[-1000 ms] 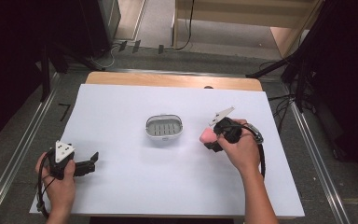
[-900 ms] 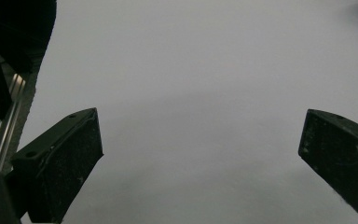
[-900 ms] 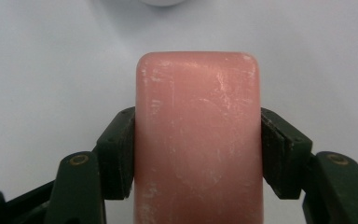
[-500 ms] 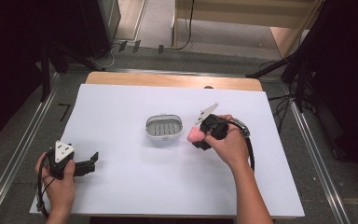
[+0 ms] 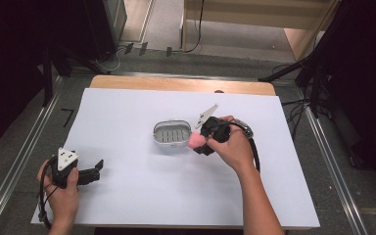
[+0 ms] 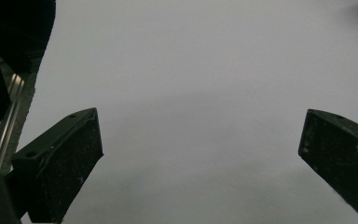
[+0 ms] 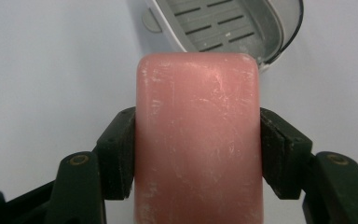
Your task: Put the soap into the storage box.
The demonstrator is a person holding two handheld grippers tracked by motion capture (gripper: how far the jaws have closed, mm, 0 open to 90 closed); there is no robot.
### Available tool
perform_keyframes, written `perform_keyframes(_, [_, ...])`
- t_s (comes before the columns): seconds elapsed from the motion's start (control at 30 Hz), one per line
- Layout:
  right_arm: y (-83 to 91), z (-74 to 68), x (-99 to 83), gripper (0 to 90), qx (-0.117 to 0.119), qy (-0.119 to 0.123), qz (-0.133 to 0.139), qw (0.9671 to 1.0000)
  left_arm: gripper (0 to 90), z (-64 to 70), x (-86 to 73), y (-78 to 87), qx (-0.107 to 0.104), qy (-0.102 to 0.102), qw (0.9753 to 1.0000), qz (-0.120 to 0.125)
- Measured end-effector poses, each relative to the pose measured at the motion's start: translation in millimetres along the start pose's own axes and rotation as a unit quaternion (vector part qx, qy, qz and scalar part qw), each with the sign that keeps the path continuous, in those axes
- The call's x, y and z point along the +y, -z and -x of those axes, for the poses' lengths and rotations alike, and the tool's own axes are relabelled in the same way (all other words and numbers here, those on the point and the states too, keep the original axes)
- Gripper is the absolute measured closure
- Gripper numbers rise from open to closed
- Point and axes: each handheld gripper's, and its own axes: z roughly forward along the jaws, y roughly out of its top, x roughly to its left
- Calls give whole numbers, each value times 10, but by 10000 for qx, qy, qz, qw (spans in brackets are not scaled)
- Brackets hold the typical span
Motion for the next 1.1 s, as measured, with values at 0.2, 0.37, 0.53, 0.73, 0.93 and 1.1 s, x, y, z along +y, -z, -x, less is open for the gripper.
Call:
perform_keyframes(0.2, [10, 25, 122, 388, 19, 107, 55, 9999, 1, 7, -1, 1, 20, -17, 10000, 6])
perform_keyframes(0.37, [2, 23, 219, 388, 53, 303, 82, 9995, 0, 2, -2, -1, -7, -2, 10000, 30])
perform_keyframes(0.53, [-1, 26, 312, 388, 129, 412, 44, 9991, 1, 3, -4, 4, 15, 9, 10000, 44])
perform_keyframes(0.73, [-40, 62, 449, 388, 287, 575, 109, 9979, 1, 4, -4, 6, 25, 1, 10000, 48])
perform_keyframes(0.93, [-117, 123, 581, 388, 392, 625, -70, 9972, 1, -1, -4, 6, 9, 16, 10000, 45])
perform_keyframes(1.1, [-179, 148, 670, 388, 437, 775, -56, 9960, 1, -2, -3, 6, 1, 17, 10000, 39])
